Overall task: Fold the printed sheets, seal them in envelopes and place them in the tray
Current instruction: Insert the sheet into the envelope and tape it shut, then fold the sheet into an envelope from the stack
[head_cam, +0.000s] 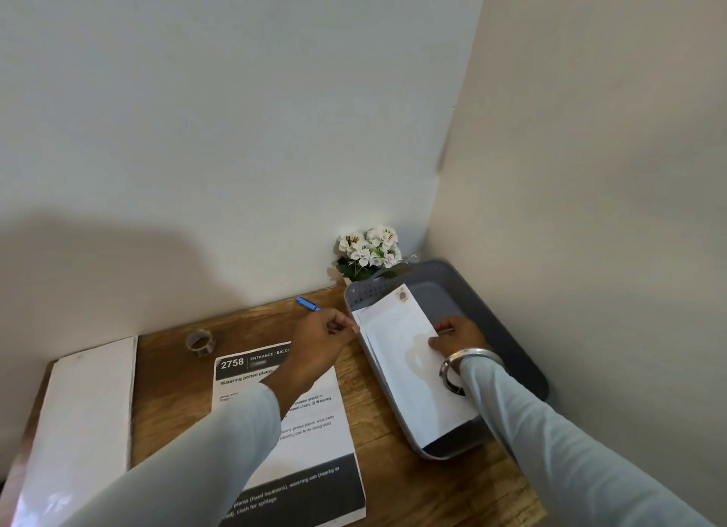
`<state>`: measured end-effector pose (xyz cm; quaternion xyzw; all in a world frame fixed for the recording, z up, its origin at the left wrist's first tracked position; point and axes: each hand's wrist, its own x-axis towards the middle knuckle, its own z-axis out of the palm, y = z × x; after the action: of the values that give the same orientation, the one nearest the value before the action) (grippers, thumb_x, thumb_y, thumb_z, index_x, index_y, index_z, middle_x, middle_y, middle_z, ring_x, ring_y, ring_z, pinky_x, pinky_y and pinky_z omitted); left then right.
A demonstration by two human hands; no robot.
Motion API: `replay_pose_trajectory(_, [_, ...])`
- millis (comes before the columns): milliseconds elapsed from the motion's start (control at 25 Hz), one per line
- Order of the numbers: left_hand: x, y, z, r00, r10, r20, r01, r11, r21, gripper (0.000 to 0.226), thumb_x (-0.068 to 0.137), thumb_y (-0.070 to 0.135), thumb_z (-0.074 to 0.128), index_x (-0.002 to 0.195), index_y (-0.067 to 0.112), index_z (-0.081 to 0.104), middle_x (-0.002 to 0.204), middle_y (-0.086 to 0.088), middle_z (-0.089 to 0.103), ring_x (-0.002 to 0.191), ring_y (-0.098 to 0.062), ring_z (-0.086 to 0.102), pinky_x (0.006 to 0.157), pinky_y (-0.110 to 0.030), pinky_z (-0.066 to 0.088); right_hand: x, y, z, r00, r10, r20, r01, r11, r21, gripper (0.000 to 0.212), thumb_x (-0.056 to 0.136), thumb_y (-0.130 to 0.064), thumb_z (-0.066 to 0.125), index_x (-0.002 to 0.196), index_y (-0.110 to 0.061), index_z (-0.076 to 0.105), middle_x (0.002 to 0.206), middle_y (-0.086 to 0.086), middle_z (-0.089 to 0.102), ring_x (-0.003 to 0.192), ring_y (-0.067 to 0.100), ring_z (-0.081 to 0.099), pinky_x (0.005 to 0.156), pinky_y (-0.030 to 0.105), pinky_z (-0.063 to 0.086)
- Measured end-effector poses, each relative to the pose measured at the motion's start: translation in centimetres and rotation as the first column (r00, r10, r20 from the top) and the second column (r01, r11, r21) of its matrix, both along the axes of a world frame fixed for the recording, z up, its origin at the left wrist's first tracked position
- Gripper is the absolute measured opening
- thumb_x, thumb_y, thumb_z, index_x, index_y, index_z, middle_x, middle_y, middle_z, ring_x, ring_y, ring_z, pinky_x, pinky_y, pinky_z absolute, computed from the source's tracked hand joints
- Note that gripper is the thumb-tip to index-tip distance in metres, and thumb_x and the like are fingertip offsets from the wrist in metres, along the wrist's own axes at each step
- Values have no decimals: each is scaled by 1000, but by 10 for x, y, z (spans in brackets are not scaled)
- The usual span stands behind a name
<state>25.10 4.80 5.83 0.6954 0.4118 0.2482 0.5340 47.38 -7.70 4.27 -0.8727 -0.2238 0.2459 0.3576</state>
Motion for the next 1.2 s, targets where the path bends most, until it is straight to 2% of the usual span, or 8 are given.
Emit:
replay_pose_trajectory(160, [-9, 1, -1, 1000, 11, -20, -10, 1000, 27, 6, 85, 18, 77, 81, 19, 74, 81, 1, 72, 84, -21, 68, 69, -32, 54, -7, 4, -13, 971, 203, 126, -168, 956, -241, 23, 79, -18, 72, 100, -21, 63, 103, 2, 65, 91, 25, 62, 79, 30, 49])
replay_pose_trajectory(320, [-14, 0, -3, 1000, -9, -13, 9, 999, 31, 6, 86, 16, 76, 81, 19, 75, 82, 4, 73, 83, -18, 68, 71, -32, 53, -16, 5, -16, 898, 410, 159, -291, 825, -484, 50, 81, -27, 68, 130, -25, 57, 132, 5, 52, 119, 31, 54, 99, 37, 48])
replay_pose_trajectory(560, [-27, 6, -13, 1000, -13, -17, 14, 1000, 23, 6, 85, 20, 78, 81, 21, 74, 83, 5, 73, 83, -17, 67, 69, -29, 50, -24, 0, -10, 850, 476, 225, -322, 808, -494, 46, 89, -32, 64, 133, -23, 56, 137, 4, 51, 124, 28, 51, 102, 38, 47])
replay_pose_trajectory(760, [-67, 20, -26, 985, 70, -157, -53, 993, 108, 5, 87, 28, 77, 86, 25, 73, 91, 7, 73, 89, -10, 67, 74, -25, 52, -53, 13, 22, 821, 463, 334, -406, 885, -230, 41, 90, -34, 65, 129, -26, 58, 137, 2, 51, 122, 26, 53, 100, 38, 47])
replay_pose_trajectory(880, [-103, 28, -40, 891, 93, -444, 52, 952, 302, 21, 87, 42, 74, 104, 31, 70, 116, 8, 68, 109, -15, 61, 86, -30, 51, -86, 25, 41, 746, 539, 392, -531, 836, -138, 39, 89, -34, 66, 126, -25, 59, 132, 1, 55, 120, 25, 53, 100, 36, 46])
replay_pose_trajectory(1000, [-140, 21, -60, 718, 35, -695, 290, 893, 345, 63, 88, 55, 66, 143, 30, 48, 155, 4, 40, 141, -21, 36, 112, -39, 37, -129, 36, 45, 651, 633, 418, -652, 749, -118, 39, 89, -33, 65, 127, -25, 59, 131, 1, 54, 118, 23, 53, 100, 36, 46])
replay_pose_trajectory(1080, [-160, 11, -74, 652, 9, -758, 358, 877, 319, 78, 91, 63, 55, 155, 29, 27, 166, 2, 17, 152, -23, 15, 122, -45, 19, -158, 41, 35, 560, 707, 432, -724, 671, -159, 42, 89, -37, 63, 129, -25, 57, 135, 1, 52, 122, 24, 51, 103, 37, 45])
replay_pose_trajectory(1200, [-180, -7, -89, 600, 38, -799, 391, 857, 334, 81, 93, 71, 39, 158, 32, 11, 168, 2, 1, 154, -23, 0, 124, -47, 8, -195, 42, 6, 439, 834, 335, -805, 531, -267, 49, 89, -40, 61, 135, -27, 50, 140, 0, 47, 125, 23, 49, 104, 37, 44])
